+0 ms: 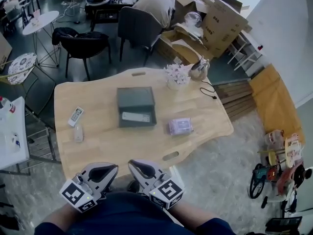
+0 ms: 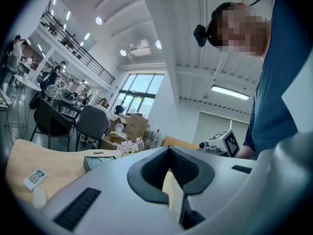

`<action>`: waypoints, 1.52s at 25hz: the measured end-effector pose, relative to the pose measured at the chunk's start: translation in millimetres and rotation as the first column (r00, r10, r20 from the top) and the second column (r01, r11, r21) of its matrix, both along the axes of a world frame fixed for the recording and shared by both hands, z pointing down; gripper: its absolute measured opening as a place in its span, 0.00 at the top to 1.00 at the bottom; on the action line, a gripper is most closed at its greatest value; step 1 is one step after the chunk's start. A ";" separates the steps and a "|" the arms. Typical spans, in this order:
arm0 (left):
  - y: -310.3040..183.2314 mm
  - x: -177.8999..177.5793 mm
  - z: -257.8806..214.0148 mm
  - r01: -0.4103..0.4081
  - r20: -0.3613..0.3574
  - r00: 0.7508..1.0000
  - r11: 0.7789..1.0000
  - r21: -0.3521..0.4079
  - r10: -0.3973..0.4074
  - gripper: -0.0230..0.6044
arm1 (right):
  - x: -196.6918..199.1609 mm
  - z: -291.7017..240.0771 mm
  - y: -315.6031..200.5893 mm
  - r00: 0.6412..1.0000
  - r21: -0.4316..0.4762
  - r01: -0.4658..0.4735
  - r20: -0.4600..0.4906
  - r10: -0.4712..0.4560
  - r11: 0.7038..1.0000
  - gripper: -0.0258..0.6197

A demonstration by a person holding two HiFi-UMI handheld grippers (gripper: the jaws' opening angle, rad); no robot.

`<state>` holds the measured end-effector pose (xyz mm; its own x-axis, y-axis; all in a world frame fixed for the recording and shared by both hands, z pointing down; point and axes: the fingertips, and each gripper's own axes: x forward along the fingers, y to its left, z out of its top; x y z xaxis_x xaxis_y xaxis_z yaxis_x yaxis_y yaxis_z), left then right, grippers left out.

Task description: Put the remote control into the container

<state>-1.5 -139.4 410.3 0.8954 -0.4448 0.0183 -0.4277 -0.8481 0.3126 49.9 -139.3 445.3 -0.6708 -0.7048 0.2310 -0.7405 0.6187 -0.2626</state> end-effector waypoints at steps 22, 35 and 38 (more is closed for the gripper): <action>44.9 -5.1 1.5 -0.110 0.089 0.990 0.994 0.025 0.107 0.81 | -36.1 -22.9 43.7 0.998 0.082 -0.013 0.067 0.007 0.997 0.93; 56.8 -12.8 -0.7 -0.122 0.088 0.989 0.991 0.045 0.118 0.81 | -45.9 -22.8 57.1 0.998 0.096 -0.012 0.056 0.006 0.995 0.93; 60.0 -13.6 -2.2 -0.122 0.085 0.989 0.991 0.048 0.118 0.81 | -46.7 -23.0 61.1 0.998 0.086 -0.014 0.056 0.010 0.996 0.93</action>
<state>-15.2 -79.4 408.1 0.9389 -0.3363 0.0733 -0.3440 -0.9093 0.2342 3.2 -78.3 422.3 -0.6721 -0.7286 0.1318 -0.7339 0.6319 -0.2491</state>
